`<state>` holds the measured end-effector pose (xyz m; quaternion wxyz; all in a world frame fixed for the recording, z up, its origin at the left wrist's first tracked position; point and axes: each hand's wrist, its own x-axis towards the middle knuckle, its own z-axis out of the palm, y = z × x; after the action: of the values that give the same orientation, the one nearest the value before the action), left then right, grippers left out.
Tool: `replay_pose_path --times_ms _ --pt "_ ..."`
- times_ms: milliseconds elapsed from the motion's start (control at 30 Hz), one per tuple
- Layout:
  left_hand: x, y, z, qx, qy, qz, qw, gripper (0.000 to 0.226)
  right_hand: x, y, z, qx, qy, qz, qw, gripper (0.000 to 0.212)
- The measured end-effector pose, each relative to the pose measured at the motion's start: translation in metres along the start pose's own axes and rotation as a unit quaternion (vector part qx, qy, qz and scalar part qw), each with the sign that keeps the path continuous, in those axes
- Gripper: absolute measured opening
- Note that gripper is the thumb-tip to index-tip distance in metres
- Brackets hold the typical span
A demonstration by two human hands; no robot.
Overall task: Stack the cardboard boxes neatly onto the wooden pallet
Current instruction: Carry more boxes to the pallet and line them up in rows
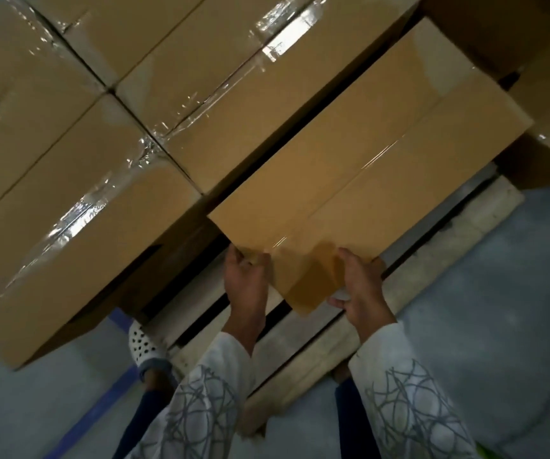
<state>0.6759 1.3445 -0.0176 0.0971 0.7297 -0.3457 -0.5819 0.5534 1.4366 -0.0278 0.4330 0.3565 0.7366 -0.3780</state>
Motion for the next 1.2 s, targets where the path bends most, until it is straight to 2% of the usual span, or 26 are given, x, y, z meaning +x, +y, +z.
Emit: replay_pose_path --times_ms 167,367,567,667,767,867,900,967,1000,1100,1200 --pt "0.008 0.008 0.003 -0.002 -0.002 0.004 1.000 0.043 0.003 0.000 0.006 -0.014 0.016 -0.027 0.999 0.075" --pt "0.020 0.009 0.001 -0.008 -0.038 0.039 0.998 0.044 0.001 -0.005 0.008 0.007 0.002 -0.051 0.999 0.071" --pt "0.022 0.018 0.005 -0.056 -0.035 0.021 0.998 0.044 -0.006 -0.007 0.008 0.032 -0.009 -0.078 0.996 0.064" --pt "0.020 0.018 0.005 -0.050 -0.049 0.019 0.997 0.051 -0.007 -0.007 0.003 0.026 -0.024 -0.080 0.996 0.044" --pt "0.024 0.013 0.001 -0.015 -0.063 0.020 0.998 0.058 -0.001 -0.007 -0.004 0.013 -0.030 -0.088 0.996 0.039" --pt "0.029 0.009 0.001 0.017 -0.104 0.023 0.994 0.079 0.005 -0.003 -0.008 -0.010 -0.018 -0.110 0.994 0.028" --pt "0.031 0.007 0.004 0.036 -0.110 0.022 0.993 0.091 0.007 -0.002 -0.009 -0.023 -0.004 -0.132 0.991 0.036" --pt "0.035 0.002 0.013 0.076 -0.093 0.010 0.993 0.120 0.014 -0.010 -0.013 -0.066 0.029 -0.176 0.982 0.073" --pt "0.037 0.000 0.019 0.096 -0.079 0.005 0.992 0.130 0.017 -0.018 -0.013 -0.085 0.044 -0.195 0.976 0.085" --pt "0.037 0.001 0.038 0.124 -0.044 0.004 0.991 0.142 0.027 -0.056 -0.022 -0.111 0.075 -0.254 0.958 0.090" --pt "0.042 0.002 0.052 0.128 0.005 -0.014 0.992 0.141 0.047 -0.101 -0.033 -0.139 0.100 -0.271 0.947 0.089"
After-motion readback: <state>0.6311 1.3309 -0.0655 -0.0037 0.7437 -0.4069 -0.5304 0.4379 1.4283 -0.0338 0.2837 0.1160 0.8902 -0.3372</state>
